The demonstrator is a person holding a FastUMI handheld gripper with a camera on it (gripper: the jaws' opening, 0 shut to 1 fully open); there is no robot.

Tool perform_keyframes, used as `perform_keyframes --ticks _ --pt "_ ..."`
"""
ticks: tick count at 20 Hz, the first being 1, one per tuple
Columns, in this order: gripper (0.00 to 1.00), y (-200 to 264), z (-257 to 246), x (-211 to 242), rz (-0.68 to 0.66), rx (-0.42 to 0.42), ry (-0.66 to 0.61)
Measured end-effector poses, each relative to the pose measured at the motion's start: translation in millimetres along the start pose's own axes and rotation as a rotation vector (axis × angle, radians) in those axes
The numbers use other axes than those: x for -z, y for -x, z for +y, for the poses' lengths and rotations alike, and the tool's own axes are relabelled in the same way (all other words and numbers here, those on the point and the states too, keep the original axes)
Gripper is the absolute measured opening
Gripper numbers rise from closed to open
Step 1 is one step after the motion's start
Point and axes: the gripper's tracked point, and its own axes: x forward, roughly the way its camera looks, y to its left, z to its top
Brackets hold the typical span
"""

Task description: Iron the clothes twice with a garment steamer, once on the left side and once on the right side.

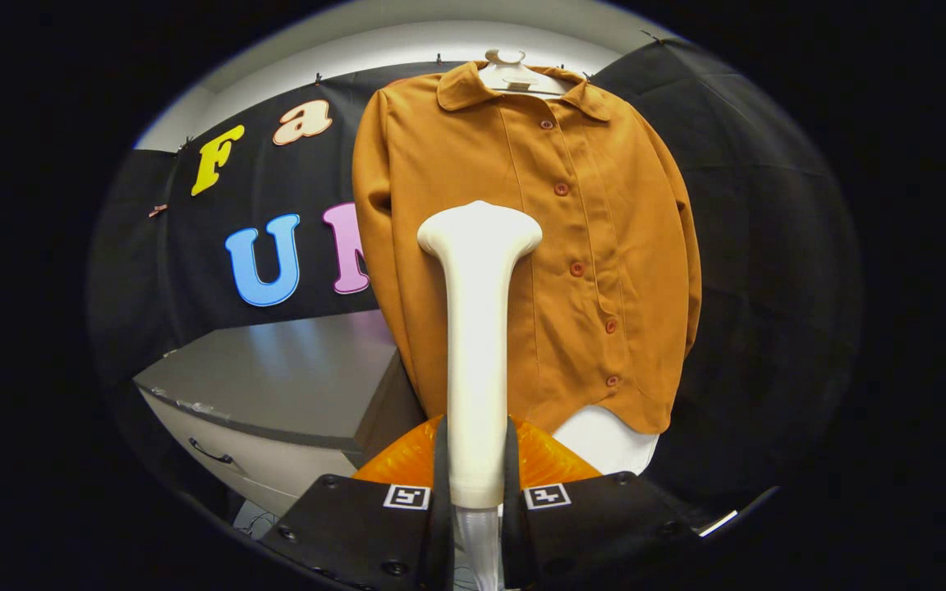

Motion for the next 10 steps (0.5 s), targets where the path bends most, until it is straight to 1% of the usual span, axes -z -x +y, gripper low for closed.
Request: perform_keyframes --ticks 5,10 --pt "0.27 11.5 -6.1 17.8 0.039 0.006 0.001" --pt "0.27 39.5 -13.3 12.7 0.034 -0.010 0.004"
